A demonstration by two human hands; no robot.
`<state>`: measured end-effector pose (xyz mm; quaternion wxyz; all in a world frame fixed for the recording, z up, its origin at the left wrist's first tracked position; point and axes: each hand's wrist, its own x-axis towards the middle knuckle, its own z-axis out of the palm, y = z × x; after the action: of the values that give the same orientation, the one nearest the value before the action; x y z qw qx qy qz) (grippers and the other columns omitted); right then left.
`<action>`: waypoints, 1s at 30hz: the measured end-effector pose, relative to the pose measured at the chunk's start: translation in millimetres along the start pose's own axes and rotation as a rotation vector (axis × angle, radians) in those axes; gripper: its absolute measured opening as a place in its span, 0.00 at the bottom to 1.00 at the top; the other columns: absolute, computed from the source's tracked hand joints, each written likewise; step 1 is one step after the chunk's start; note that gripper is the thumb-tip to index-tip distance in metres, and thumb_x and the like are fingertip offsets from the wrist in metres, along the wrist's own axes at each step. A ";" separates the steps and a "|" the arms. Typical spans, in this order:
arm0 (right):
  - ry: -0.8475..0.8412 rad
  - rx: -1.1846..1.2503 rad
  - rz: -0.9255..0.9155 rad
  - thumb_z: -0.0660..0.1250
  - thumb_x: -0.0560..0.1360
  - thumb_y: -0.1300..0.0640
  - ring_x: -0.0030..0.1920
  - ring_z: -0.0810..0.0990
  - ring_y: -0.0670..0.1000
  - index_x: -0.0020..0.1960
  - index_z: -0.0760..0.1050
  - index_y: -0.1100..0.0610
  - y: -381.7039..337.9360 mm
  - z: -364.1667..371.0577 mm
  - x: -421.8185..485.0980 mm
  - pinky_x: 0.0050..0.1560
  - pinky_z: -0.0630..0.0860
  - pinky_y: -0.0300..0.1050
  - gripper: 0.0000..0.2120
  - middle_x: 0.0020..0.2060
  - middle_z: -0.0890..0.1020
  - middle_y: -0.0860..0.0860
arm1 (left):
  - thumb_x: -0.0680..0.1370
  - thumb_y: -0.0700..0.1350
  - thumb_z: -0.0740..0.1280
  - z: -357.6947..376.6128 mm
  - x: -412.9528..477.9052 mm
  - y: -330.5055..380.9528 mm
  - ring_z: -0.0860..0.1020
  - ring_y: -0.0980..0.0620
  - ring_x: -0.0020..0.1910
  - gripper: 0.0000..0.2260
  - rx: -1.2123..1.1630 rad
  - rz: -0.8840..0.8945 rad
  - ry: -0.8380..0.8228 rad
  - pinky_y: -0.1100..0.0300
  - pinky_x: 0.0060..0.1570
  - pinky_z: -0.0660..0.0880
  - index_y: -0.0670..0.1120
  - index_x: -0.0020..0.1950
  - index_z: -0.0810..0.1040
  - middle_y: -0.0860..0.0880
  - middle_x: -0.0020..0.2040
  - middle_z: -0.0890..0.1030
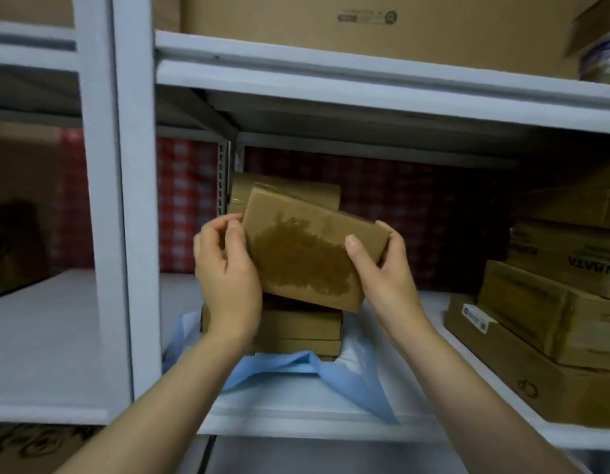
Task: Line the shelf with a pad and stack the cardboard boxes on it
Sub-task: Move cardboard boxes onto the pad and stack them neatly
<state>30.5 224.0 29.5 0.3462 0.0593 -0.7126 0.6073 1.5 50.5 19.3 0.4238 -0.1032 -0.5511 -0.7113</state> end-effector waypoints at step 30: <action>0.112 -0.278 0.016 0.70 0.75 0.49 0.66 0.70 0.47 0.74 0.61 0.50 18.2 6.8 -24.4 0.66 0.69 0.42 0.32 0.69 0.69 0.50 | 0.73 0.47 0.68 -1.4 -32.6 4.3 0.63 0.45 0.69 0.26 0.319 0.407 -0.164 0.39 0.68 0.62 0.43 0.70 0.68 0.43 0.69 0.65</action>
<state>36.8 214.3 0.5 0.3853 -0.0289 -0.7700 0.5078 25.2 65.1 1.7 0.5228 -0.2012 -0.6568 -0.5048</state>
